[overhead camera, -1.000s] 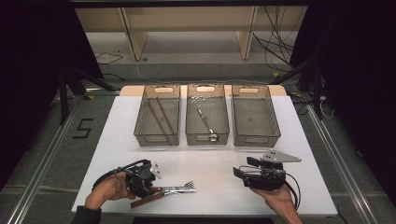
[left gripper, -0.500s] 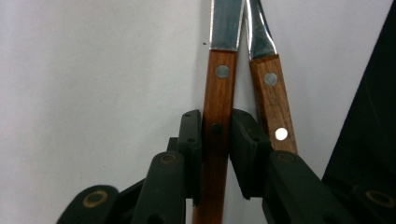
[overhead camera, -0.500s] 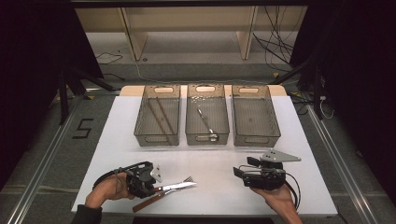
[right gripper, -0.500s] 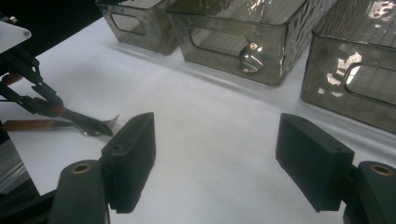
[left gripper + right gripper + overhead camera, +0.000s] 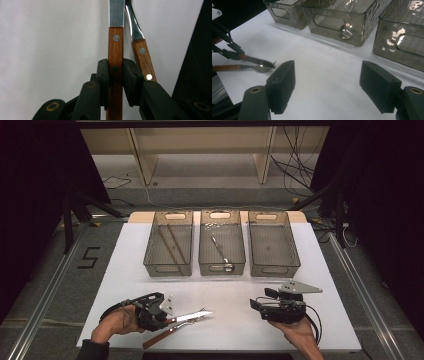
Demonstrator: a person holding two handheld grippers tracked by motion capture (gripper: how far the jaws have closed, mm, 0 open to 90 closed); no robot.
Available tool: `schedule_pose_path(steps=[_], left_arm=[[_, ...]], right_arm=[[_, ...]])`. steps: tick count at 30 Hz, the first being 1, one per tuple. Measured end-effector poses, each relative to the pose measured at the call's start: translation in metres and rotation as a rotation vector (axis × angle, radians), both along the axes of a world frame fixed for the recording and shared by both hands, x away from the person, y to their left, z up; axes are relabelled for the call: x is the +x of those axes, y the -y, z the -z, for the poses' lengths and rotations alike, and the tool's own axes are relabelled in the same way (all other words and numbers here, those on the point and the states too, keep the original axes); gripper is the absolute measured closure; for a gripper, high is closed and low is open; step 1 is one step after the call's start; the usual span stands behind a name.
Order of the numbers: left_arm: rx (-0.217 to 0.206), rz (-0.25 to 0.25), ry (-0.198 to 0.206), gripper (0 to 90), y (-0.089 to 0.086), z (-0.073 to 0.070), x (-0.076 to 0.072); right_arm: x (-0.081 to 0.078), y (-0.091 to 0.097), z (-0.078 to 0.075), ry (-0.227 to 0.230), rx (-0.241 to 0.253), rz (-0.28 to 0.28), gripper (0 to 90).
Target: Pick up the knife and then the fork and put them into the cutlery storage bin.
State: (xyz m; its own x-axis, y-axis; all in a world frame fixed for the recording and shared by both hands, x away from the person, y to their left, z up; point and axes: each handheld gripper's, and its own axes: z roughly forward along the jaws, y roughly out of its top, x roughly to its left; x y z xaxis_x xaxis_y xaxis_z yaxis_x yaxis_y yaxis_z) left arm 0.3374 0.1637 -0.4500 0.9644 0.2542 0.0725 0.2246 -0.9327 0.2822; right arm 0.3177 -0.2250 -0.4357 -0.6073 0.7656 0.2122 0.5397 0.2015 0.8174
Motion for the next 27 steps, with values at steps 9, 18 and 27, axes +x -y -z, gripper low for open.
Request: schedule_pose_path(steps=[9, 18, 27], left_arm=[[-0.139, -0.146, 0.06, 75.7, 0.006, -0.015, 0.01], [-0.248, -0.264, 0.075, 75.7, 0.021, -0.027, 0.025], [-0.35, -0.329, 0.068, 75.7, 0.037, -0.042, 0.045]], right_arm=[[-0.001, 0.001, -0.001, 0.007, 0.003, 0.001, 29.3], [-0.002, 0.001, -0.003, 0.02, 0.011, 0.005, 29.2], [-0.005, 0.001, -0.002, 0.024, 0.014, 0.001, 29.1]])
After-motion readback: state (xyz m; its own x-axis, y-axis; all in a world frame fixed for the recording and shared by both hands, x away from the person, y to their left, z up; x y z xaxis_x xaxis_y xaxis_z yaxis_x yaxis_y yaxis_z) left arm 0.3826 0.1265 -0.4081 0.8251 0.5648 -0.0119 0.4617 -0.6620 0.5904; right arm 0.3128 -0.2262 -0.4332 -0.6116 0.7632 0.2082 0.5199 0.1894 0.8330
